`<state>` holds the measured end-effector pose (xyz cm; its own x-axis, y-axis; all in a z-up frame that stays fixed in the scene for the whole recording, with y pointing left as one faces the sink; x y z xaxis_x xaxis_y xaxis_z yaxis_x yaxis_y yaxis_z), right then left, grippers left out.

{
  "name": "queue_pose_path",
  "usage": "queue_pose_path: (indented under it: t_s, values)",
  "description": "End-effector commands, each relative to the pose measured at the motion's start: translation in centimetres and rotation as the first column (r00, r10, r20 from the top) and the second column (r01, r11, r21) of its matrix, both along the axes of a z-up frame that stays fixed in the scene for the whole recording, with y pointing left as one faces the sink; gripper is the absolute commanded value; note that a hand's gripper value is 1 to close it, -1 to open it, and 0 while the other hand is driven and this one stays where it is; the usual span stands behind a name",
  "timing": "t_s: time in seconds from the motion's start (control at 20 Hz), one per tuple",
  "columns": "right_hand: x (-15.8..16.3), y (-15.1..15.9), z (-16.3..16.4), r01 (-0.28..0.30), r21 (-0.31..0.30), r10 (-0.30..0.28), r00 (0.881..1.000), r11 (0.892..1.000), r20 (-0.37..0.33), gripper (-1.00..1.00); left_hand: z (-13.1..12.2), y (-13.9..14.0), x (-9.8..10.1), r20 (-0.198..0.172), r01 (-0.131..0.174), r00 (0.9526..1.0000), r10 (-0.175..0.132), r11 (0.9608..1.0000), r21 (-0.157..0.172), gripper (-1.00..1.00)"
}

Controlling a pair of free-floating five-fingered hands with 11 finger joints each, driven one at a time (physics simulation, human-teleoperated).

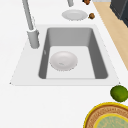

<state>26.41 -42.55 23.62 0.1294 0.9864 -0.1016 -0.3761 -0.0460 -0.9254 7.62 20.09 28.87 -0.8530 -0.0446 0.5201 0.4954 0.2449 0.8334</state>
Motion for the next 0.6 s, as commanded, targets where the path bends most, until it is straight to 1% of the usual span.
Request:
queue_pose_path:
  t_s: [0.0, 0.15, 0.25, 0.35, 0.5, 0.55]
  values:
    - [2.0, 0.8, -2.8, 0.075, -0.033, -0.076, 0.997, 0.997, 0.0, 1.0, 0.0, 0.0, 0.0, 0.0, 0.0, 1.0, 0.0, 1.0, 0.0, 0.0]
    - [3.2, 0.9, -4.3, 0.109, -0.083, -0.109, 0.994, 0.991, 0.005, 1.0, 0.0, 0.0, 0.0, 0.0, 0.0, 1.0, 0.0, 1.0, 0.0, 0.0]
    - [4.1, 0.8, -5.1, 0.106, -0.101, -0.106, 0.994, 0.989, 0.005, 1.0, 0.0, 0.0, 0.0, 0.0, 0.0, 1.0, 0.0, 1.0, 0.0, 0.0]
    - [4.8, 0.7, -6.4, 0.096, -0.096, -0.095, 0.995, 0.991, 0.008, 1.0, 0.0, 0.0, 0.0, 0.0, 0.0, 1.0, 0.0, 1.0, 0.0, 0.0]
    - [5.1, -0.1, -7.7, 0.1, -0.09, -0.098, 0.995, 0.991, 0.03, 1.0, 0.0, 0.0, 0.0, 0.0, 0.0, 1.0, 0.0, 1.0, 0.0, 0.0]
    - [5.2, -0.4, -8.3, 0.095, -0.087, -0.093, 0.995, 0.992, 0.026, 1.0, 0.0, 0.0, 0.0, 0.0, 0.0, 1.0, 0.0, 1.0, 0.0, 0.0]
